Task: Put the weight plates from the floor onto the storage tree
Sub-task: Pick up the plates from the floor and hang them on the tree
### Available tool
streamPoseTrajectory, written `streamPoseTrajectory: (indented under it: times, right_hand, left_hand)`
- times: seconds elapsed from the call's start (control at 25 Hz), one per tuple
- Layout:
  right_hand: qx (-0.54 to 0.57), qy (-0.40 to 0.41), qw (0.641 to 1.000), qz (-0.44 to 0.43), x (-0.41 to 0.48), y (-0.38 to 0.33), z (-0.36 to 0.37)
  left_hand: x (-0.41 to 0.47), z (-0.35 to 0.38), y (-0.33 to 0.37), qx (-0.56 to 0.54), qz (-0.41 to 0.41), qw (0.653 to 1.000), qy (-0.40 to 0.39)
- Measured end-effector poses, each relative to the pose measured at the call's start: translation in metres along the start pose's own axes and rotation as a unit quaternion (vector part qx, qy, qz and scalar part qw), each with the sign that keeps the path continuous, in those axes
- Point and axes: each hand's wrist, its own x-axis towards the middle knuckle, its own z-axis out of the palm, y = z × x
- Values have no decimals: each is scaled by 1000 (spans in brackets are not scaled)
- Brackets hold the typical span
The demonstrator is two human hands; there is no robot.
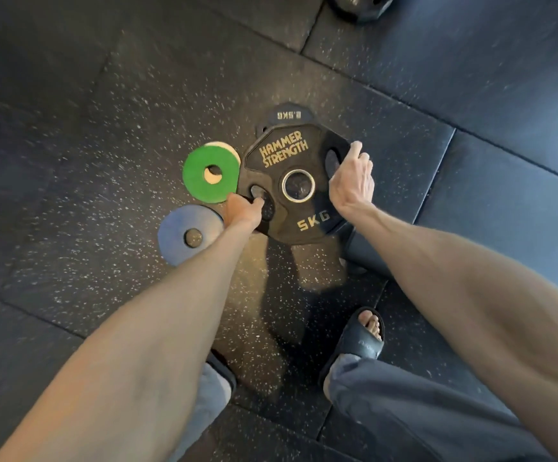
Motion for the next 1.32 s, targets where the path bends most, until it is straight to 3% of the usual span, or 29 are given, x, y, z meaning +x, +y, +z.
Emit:
streamPoseTrajectory:
  times: [0.32,0.44,0.68,0.96,1.32]
  right_hand:
    - [111,149,983,14,-109,-141,-310]
    - [143,198,970,2,-161,-179,-425]
    - [202,348,915,17,-262,-221,-585]
    - [227,513,816,139,-399,-177,-690]
    - [159,682,660,270,-608,14,-723]
  left_hand:
    - [-245,-223,137,-46,179,979,89]
    - [-334,-293,182,-49,283,952,106]
    - [-468,-375,249,-80,445,885,110]
    - [-621,-373,269,-66,626,777,20]
    - [-831,-224,183,6,749,636,-187]
